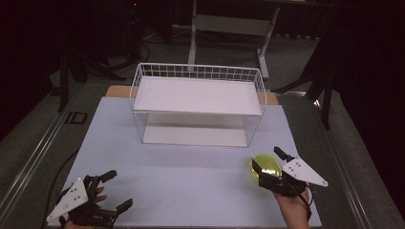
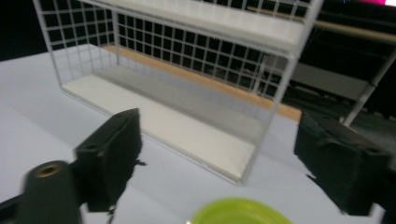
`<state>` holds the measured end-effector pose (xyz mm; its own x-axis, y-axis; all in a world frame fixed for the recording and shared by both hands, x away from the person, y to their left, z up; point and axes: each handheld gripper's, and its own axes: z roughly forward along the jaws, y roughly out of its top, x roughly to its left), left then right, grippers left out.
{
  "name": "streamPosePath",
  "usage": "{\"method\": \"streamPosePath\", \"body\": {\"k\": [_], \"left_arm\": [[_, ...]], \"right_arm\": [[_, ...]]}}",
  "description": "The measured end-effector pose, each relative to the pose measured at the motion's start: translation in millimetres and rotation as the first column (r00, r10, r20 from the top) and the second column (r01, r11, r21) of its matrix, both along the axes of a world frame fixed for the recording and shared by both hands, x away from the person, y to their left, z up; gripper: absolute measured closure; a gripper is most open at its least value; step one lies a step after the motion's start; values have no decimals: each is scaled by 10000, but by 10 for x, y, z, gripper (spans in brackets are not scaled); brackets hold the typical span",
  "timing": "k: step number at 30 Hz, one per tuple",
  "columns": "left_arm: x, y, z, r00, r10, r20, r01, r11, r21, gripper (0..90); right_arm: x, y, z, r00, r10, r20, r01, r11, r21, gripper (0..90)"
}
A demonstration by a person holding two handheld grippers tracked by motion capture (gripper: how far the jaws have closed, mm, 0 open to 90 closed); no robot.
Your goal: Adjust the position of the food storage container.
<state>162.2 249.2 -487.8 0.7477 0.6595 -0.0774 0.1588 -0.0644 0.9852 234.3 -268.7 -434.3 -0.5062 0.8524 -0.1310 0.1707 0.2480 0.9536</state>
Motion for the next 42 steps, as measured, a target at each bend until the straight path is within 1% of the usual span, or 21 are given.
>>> {"method": "streamPosePath", "body": {"k": [5, 6, 7, 9, 11, 12, 14, 15, 18, 21, 22, 24, 27, 28, 29, 31, 33, 35, 37, 39, 42], "left_arm": [[3, 3, -5, 10000, 35, -31, -35, 10000, -37, 3], [3, 0, -7, 10000, 30, -32, -31, 10000, -24, 4], [5, -1, -9, 10000, 26, -33, -26, 10000, -19, 4], [9, -7, -11, 10000, 24, -55, -24, 10000, 0, 4], [12, -11, -13, 10000, 11, -69, -12, 10000, -9, 4], [12, -12, -14, 10000, 12, -65, -12, 10000, 9, 4], [14, -14, -18, 10000, -8, -66, 8, 10000, 0, 3], [14, -17, -18, 10000, 9, -75, -9, 10000, 10, 4], [13, -14, -19, 10000, 20, -91, -20, 10000, -7, 3], [16, -11, -21, 9999, 26, -105, -26, 10000, 18, 4], [16, -13, -21, 9999, 28, -129, -28, 10000, 4, 3], [17, -15, -18, 9998, 16, -189, -18, 9999, -99, 3], [10, -23, -5, 9999, -34, -153, 31, 9998, -206, 4], [6, -28, -4, 9999, -52, -143, 50, 9998, -178, 4], [4, -33, -5, 9999, -73, -139, 71, 9999, -142, 4], [3, -40, -6, 9999, -84, -114, 83, 9999, -80, 4], [2, -42, -3, 9998, -85, -164, 82, 9998, -181, 4], [3, -37, 1, 9997, -95, -207, 89, 9995, -289, 4], [0, -37, 6, 9998, -85, -172, 80, 9995, -321, 4], [-2, -39, 7, 9998, -99, -166, 93, 9994, -320, 3], [0, -43, 4, 9998, -123, -170, 119, 9996, -269, 4]], "right_arm": [[31, -181, -135, 9979, -593, -264, 580, 9973, -453, 284], [38, -210, -155, 9972, -672, -328, 655, 9966, -508, 322], [39, -255, -190, 9948, -941, -395, 907, 9927, -790, 380], [38, -301, -243, 9900, -1376, -320, 1327, 9835, -1231, 436], [24, -358, -294, 9818, -1880, -260, 1824, 9725, -1450, 508], [28, -392, -310, 9804, -1946, -317, 1879, 9708, -1495, 546], [41, -466, -332, 9803, -1852, -689, 1746, 9750, -1377, 602], [47, -496, -350, 9790, -1861, -828, 1734, 9749, -1397, 663], [48, -555, -417, 9690, -2295, -914, 2093, 9593, -1896, 766], [66, -630, -471, 9585, -2524, -1326, 2246, 9550, -1938, 868], [74, -647, -489, 9531, -2647, -1469, 2324, 9508, -2049, 890], [94, -678, -527, 9376, -3007, -1746, 2627, 9415, -2109, 898], [128, -723, -596, 9178, -3348, -2136, 2901, 9325, -2151, 900], [139, -733, -631, 9121, -3363, -2346, 2920, 9344, -2040, 899], [150, -737, -670, 9103, -3266, -2544, 2813, 9388, -1989, 900], [171, -703, -760, 8987, -3397, -2774, 2801, 9313, -2330, 899], [196, -693, -799, 8846, -3494, -3089, 2843, 9290, -2369, 900], [227, -690, -824, 8729, -3493, -3407, 2812, 9307, -2338, 900], [235, -668, -860, 8671, -3512, -3532, 2770, 9293, -2442, 899], [232, -638, -910, 8736, -3135, -3722, 2427, 9436, -2251, 899], [227, -586, -952, 8778, -2917, -3799, 2133, 9482, -2353, 899]]}}
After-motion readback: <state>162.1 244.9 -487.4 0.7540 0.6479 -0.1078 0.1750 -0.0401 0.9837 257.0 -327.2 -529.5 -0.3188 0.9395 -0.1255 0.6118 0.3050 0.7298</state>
